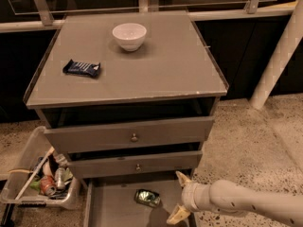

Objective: Pick green can from bottom drawer and place on counter

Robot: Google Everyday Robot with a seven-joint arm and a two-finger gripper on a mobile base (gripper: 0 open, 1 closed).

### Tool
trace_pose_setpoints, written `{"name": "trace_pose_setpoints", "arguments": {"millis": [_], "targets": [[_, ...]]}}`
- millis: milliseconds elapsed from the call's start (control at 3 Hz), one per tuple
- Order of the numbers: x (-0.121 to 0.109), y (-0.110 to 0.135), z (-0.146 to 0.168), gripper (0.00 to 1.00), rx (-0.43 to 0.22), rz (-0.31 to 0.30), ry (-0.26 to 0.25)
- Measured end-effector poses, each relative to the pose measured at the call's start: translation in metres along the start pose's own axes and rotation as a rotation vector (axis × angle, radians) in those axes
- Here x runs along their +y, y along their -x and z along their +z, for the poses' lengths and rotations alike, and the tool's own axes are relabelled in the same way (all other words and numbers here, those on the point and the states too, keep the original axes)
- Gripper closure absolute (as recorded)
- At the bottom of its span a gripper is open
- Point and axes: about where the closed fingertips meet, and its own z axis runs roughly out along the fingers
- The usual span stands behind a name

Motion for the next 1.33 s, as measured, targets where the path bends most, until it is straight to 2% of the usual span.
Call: {"name": "trace_pose_setpoints", "arguments": {"millis": [333, 667, 1000, 1333], "targets": [[0.0, -0.014, 0.018, 0.0, 0.004, -0.017, 0.036], [0.002, -0.044, 0.046, 0.0, -0.041, -0.032, 0.089], [0.015, -0.078, 0.08, 0.0, -0.128, -0.019, 0.171], [0.021, -0.113, 0.113, 0.0, -0.203, 0.037, 0.217]]}}
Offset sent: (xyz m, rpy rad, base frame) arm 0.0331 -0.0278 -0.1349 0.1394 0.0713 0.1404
